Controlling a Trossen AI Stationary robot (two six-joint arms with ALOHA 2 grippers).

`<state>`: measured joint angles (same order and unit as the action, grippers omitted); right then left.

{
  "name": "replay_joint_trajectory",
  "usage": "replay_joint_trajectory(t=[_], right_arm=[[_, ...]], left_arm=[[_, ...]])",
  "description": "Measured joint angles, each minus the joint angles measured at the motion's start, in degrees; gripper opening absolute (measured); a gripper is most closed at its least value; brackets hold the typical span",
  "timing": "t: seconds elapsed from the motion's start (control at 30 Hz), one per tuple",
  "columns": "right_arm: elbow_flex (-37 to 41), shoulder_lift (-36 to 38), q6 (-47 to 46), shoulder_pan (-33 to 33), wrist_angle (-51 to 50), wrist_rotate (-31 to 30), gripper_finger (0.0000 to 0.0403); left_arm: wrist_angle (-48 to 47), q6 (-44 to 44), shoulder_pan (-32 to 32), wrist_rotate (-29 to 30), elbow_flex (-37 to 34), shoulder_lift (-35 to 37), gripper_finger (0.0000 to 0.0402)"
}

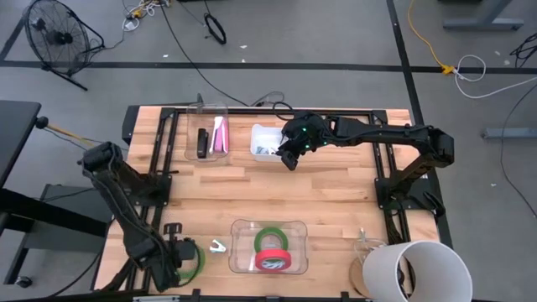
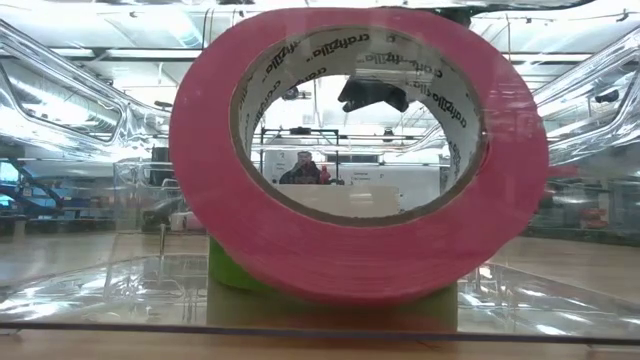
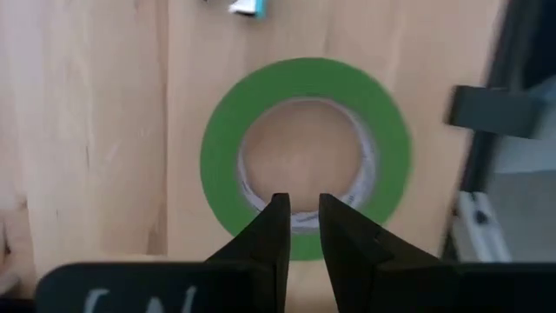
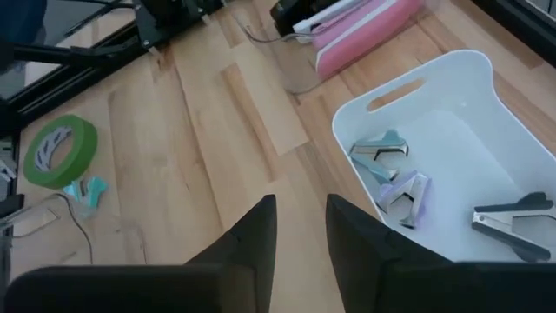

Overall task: Pick and place Stapler, Stapler remover, tape
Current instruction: Put the green tape into the bottom transparent bin

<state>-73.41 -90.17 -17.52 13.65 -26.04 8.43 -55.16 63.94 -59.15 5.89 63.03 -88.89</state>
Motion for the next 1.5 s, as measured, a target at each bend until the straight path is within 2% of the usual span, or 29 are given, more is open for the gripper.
replay_joint_trajectory(t=[0.17,0.5,0.7,0.97,1.13,1.23,1.37,1.5], right_arm=[[0.0,0.0,0.0,-0.8,0.8,0.0,0.0102],[0.0,0.0,-0.5,-1.9,0.8,0.0,0.01],[0.0,0.0,-1.5,-2.1,0.8,0.0,0.01],[0.0,0.0,-1.4,-3.3,1.6,0.0,0.01],[0.0,0.0,-1.3,-3.3,3.2,0.0,0.01],[0.0,0.0,-1.3,-3.3,3.2,0.0,0.01],[0.0,0.0,-1.2,-3.3,3.2,0.0,0.01],[0.0,0.0,-1.2,-3.3,3.2,0.0,0.01]], left_arm=[[-0.4,0.0,0.1,0.1,0.0,-4.0,0.0093],[-0.7,-0.8,0.1,0.5,0.0,-8.8,0.0203],[-2.5,-1.3,0.2,3.2,-0.5,-9.4,0.0227],[3.3,-1.2,0.8,4.6,-5.4,-9.4,0.0221],[3.6,-1.1,1.0,6.2,-7.4,-9.4,0.0213],[3.5,-1.1,1.2,5.0,-8.0,-9.4,0.0178],[3.5,-1.1,1.7,3.2,-8.0,-9.2,0.0082],[2.8,0.0,2.1,1.5,-7.3,-9.2,0.008]])
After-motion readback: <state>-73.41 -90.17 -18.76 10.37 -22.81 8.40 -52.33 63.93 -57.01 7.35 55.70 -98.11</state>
